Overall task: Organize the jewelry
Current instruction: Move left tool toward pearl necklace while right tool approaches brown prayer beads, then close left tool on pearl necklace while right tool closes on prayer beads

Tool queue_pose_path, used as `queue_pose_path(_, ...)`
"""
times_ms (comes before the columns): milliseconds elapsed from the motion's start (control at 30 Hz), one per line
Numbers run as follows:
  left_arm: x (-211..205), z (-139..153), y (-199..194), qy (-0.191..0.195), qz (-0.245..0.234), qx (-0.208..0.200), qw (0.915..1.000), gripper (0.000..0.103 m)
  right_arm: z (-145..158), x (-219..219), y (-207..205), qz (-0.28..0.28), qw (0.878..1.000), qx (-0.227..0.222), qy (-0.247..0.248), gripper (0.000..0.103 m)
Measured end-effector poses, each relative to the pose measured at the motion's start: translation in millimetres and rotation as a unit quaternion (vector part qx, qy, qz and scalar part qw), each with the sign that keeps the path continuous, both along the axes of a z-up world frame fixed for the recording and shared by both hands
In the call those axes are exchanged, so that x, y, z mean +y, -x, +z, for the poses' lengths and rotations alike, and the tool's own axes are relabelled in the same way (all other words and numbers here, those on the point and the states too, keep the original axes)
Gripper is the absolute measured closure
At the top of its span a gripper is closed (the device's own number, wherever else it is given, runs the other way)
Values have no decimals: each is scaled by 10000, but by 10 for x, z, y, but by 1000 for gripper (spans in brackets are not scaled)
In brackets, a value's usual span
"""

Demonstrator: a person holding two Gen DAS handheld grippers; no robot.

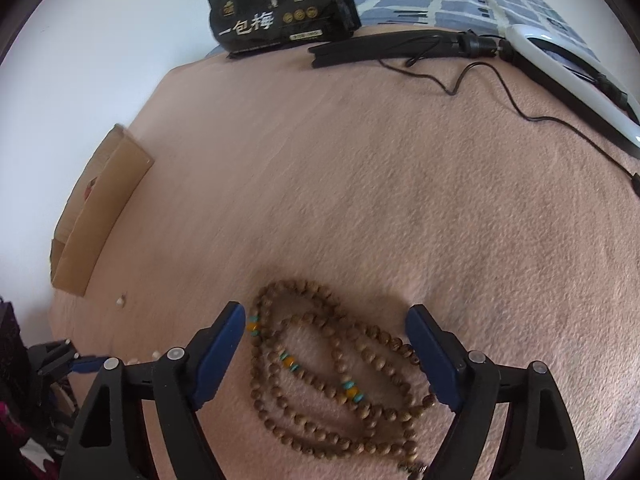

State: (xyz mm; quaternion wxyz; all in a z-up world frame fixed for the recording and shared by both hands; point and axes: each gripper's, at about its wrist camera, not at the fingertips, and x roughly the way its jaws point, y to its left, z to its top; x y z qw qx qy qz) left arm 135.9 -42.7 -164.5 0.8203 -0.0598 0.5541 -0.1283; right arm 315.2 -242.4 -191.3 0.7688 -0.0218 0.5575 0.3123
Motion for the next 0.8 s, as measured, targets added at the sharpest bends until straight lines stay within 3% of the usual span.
queue_pose_path(300,-47,-25,-10,-13,-32,28,10000,50,-26,164,283,431,9976,-222,490,19)
queue_pose_path(467,-60,-61,-34,-76,-22,47,10000,55,-69,345,378,696,9897,-548,1124,19)
queue_pose_path(633,-93,-126,-76,-231,-9,56,9997,62,-85,443,407,739,9849,-685,1406,21)
queue_pose_path(800,-96,-151,-78,-472,-32,-29,9989,79,-65,460,431,769,9844,-650,1440,37)
